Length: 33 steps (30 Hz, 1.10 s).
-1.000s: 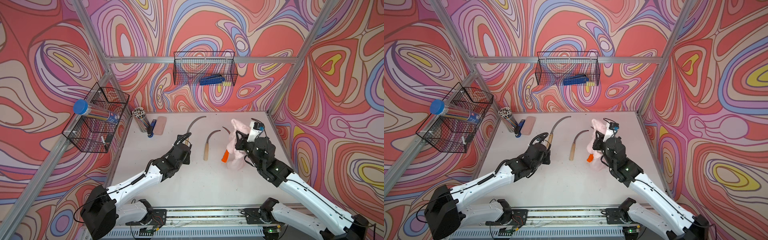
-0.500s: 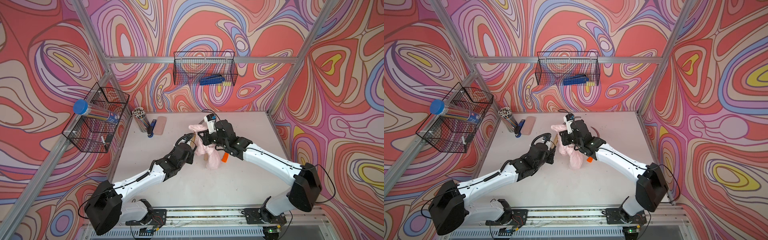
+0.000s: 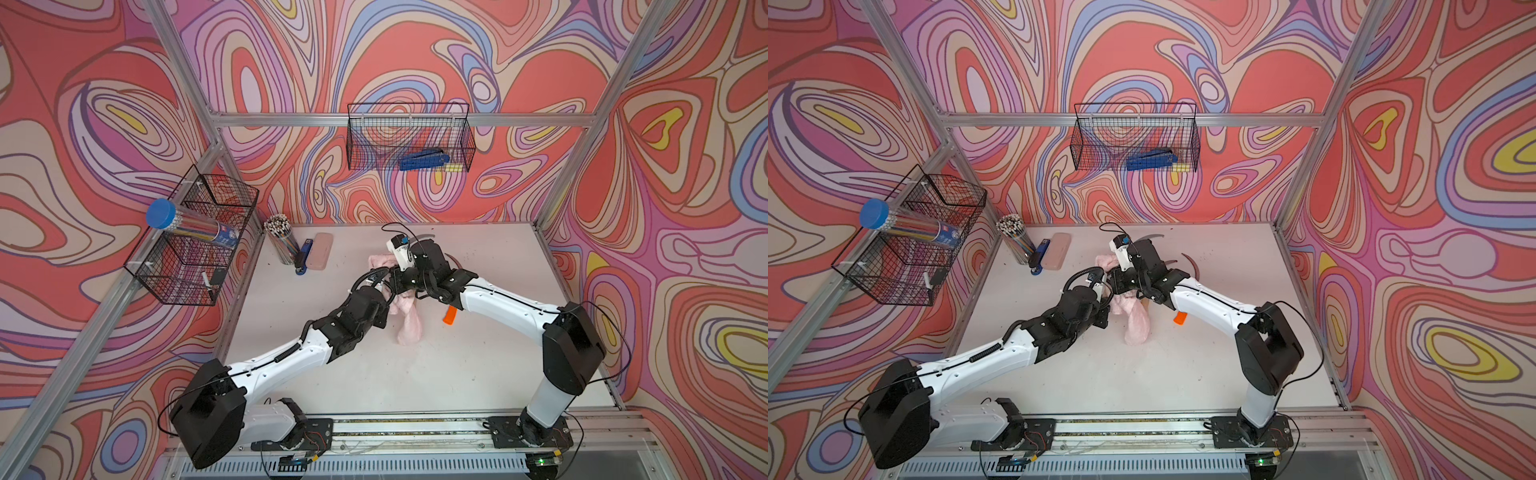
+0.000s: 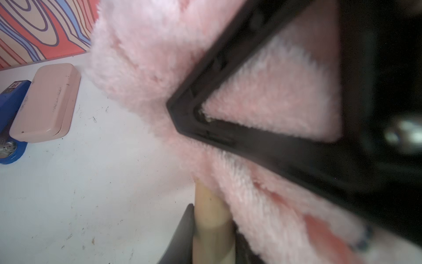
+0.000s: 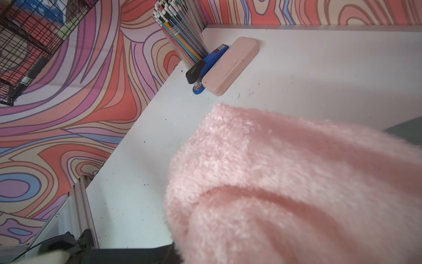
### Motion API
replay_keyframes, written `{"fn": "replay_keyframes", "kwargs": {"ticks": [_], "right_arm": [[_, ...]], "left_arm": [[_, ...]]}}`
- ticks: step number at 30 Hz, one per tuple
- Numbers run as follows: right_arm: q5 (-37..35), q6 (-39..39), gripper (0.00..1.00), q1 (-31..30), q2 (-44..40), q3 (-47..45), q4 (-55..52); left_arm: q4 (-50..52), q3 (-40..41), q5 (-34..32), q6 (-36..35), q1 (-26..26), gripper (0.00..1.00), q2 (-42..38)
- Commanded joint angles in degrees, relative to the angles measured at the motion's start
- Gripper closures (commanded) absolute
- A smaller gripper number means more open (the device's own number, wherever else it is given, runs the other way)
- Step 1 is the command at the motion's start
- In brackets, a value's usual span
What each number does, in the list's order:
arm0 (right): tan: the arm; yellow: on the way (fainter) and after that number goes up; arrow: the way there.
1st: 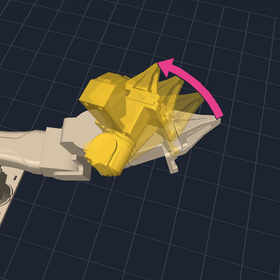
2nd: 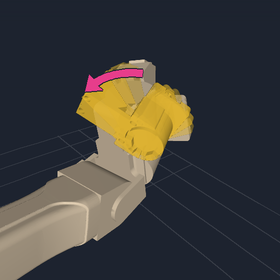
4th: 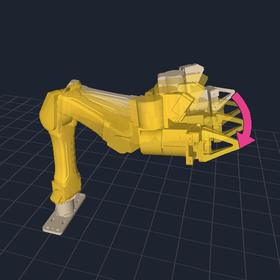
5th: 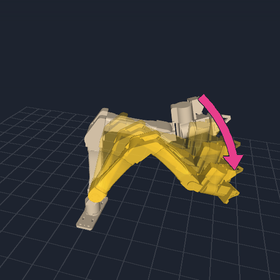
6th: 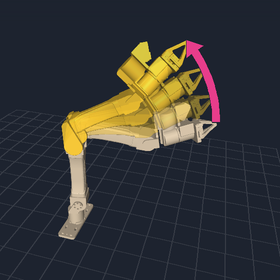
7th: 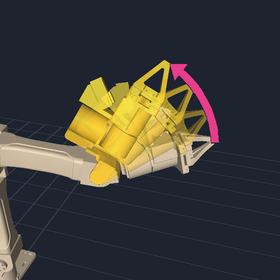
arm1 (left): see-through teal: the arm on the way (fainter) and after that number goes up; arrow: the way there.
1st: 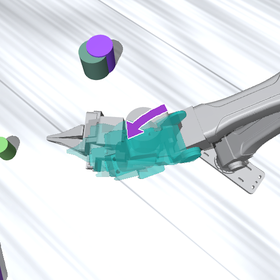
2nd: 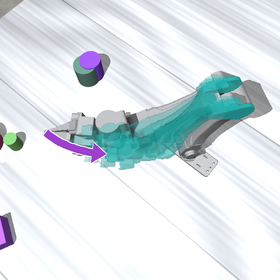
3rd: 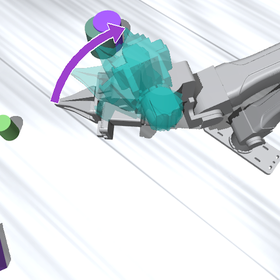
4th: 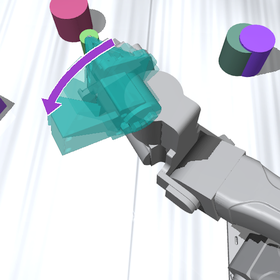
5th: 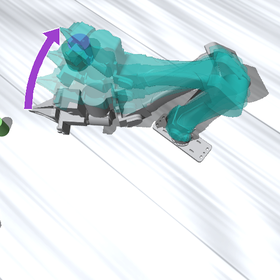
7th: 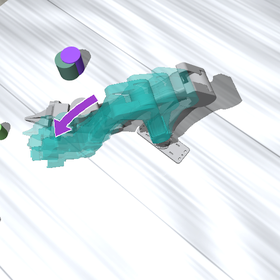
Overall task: Wipe small sickles with rags
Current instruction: Wipe the small sickle.
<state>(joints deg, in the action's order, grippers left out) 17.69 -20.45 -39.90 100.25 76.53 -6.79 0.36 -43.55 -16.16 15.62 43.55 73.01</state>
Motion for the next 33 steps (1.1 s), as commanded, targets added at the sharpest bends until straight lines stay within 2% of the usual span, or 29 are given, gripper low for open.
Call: {"fn": "replay_keyframes", "kwargs": {"ticks": [1, 6, 11, 18, 20, 28, 33], "right_arm": [[4.24, -1.72, 1.00, 2.12, 2.59, 1.60, 2.26], [-0.23, -3.27, 1.00, 6.47, 4.47, 2.38, 1.34], [-4.51, -2.40, 1.00, 7.91, 4.13, 2.88, 0.82], [-2.79, -2.52, 1.00, 7.49, 1.62, 0.62, 2.14], [-2.23, -2.49, 1.00, 6.00, 1.60, 0.05, 2.73], [-1.94, -2.71, 1.00, -6.34, 5.30, 1.26, 4.36], [0.39, -6.13, 1.00, -7.44, 3.79, -5.14, 10.62]], "left_arm": [[-3.17, -0.31, 1.73, -1.48, 0.83, 1.00, -0.68], [-2.95, 0.56, 2.43, -0.98, 0.83, 1.00, -2.75], [-1.90, 0.40, 1.08, -0.04, 0.83, 1.00, -3.01], [0.99, -1.19, -2.67, 1.95, 0.83, 1.00, -0.39], [3.32, -1.27, -4.48, 3.90, 0.83, 1.00, -0.15], [8.76, 2.16, -13.02, 9.80, 0.81, 1.00, -4.48], [8.09, 3.97, -13.37, 10.68, 0.40, 1.00, -6.09]]}}
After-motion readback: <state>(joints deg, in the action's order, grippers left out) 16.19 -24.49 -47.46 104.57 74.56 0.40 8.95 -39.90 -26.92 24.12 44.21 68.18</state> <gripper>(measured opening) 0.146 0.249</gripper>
